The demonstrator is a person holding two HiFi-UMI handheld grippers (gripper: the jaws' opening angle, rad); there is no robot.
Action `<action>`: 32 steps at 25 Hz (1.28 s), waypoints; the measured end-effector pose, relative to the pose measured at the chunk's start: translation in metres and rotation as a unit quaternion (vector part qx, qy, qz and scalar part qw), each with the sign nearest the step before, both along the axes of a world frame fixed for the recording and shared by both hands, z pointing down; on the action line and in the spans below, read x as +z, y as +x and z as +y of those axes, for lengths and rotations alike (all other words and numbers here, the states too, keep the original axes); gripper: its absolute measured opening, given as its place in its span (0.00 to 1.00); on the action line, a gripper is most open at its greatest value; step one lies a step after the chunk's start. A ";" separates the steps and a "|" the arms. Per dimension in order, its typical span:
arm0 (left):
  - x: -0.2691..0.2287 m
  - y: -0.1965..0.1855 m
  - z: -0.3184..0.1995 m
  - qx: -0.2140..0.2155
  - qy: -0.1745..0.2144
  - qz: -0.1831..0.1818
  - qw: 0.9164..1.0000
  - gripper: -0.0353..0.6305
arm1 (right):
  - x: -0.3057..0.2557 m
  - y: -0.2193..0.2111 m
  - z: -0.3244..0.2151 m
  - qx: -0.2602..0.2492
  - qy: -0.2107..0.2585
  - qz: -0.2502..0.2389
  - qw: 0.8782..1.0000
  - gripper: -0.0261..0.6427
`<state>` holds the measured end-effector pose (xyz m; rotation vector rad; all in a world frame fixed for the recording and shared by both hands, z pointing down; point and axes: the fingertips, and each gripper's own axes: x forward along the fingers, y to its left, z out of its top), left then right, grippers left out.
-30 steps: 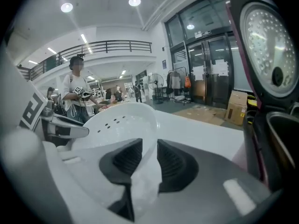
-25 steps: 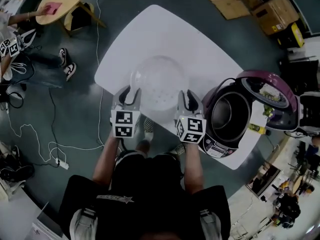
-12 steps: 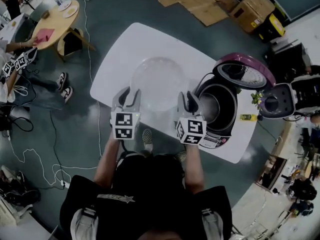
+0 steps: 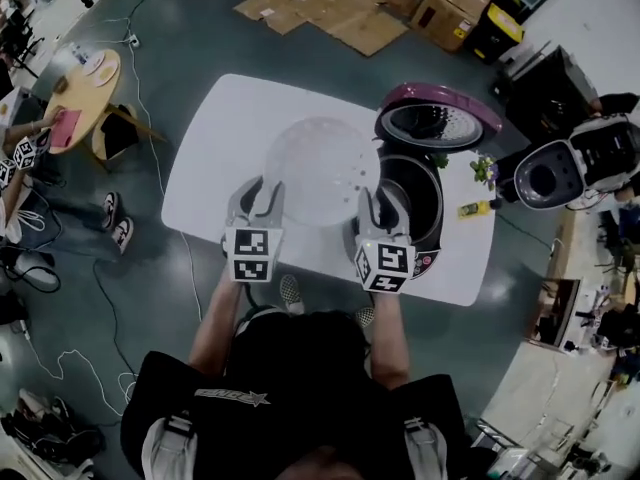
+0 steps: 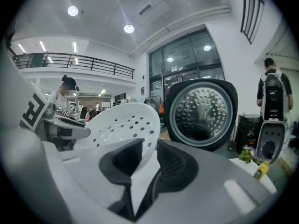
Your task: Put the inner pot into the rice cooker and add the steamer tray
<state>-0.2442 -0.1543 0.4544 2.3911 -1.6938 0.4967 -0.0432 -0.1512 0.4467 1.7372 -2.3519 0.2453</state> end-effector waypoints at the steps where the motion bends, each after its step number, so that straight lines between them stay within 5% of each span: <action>1: -0.002 0.009 -0.001 0.009 0.002 0.001 1.000 0.26 | -0.002 0.009 0.002 0.009 0.002 0.001 1.000 0.19; 16: -0.007 0.137 0.001 0.098 0.002 0.002 0.995 0.26 | -0.013 0.132 0.039 0.093 0.010 0.014 0.996 0.19; 32: 0.030 0.217 0.008 0.118 -0.050 -0.015 0.992 0.27 | 0.020 0.209 0.050 0.111 -0.039 0.015 0.993 0.19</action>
